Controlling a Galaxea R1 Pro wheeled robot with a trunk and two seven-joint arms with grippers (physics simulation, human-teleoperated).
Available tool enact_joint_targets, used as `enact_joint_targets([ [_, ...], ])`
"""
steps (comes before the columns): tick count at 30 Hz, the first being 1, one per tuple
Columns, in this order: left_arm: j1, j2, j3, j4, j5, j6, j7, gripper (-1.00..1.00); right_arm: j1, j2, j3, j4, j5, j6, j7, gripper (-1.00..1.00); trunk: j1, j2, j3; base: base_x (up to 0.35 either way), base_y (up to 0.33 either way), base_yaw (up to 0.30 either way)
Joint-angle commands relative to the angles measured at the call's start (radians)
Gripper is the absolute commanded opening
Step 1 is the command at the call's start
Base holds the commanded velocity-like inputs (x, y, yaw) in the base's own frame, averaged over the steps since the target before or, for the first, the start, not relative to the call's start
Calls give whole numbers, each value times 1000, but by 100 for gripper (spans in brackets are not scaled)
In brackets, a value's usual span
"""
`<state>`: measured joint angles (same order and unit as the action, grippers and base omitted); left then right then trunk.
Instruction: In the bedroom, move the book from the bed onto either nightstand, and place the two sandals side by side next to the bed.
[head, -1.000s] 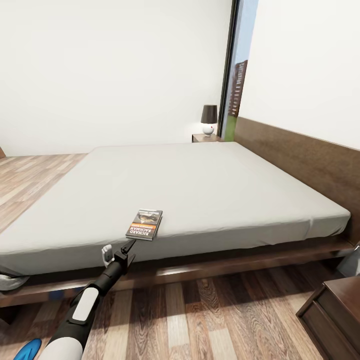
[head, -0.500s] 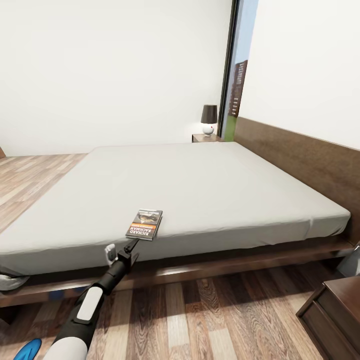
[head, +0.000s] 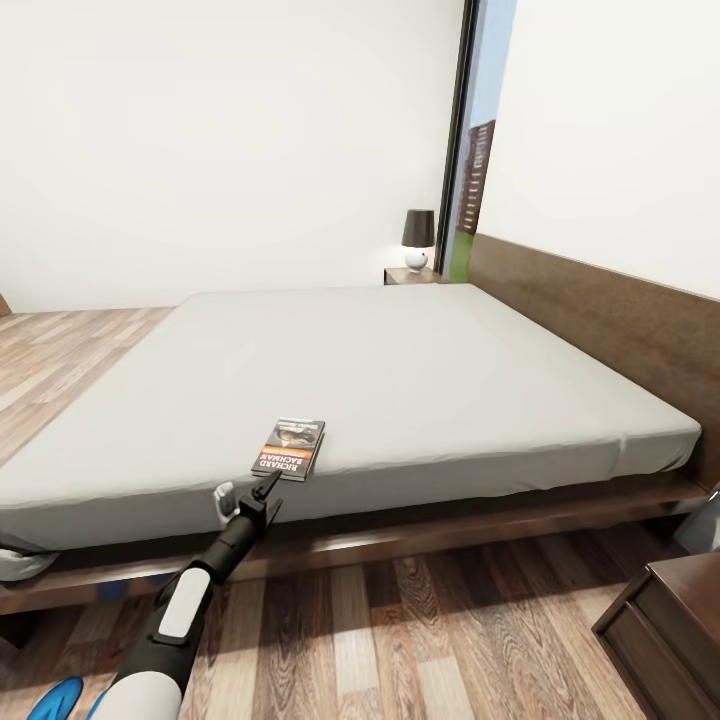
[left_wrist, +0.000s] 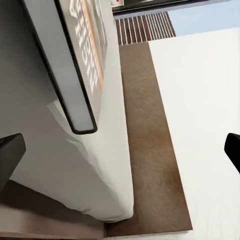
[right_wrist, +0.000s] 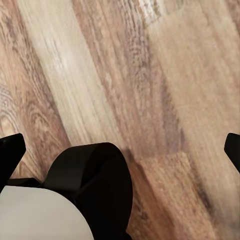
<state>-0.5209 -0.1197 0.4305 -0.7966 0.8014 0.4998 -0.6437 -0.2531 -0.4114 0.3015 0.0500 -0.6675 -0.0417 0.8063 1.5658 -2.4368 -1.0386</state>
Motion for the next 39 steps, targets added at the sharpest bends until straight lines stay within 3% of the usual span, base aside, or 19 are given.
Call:
enact_joint_targets([
  [1,-1,-1,4,-1,4,8,-1,100,-2,0,8,4,-7,-4,5,100,0,0,-1,0,0,0],
  [39,-1,5,7,-7,1,11,-1,100,-1,0,8,4,-7,-4,-1,100,0,0,-1,0,0,0],
])
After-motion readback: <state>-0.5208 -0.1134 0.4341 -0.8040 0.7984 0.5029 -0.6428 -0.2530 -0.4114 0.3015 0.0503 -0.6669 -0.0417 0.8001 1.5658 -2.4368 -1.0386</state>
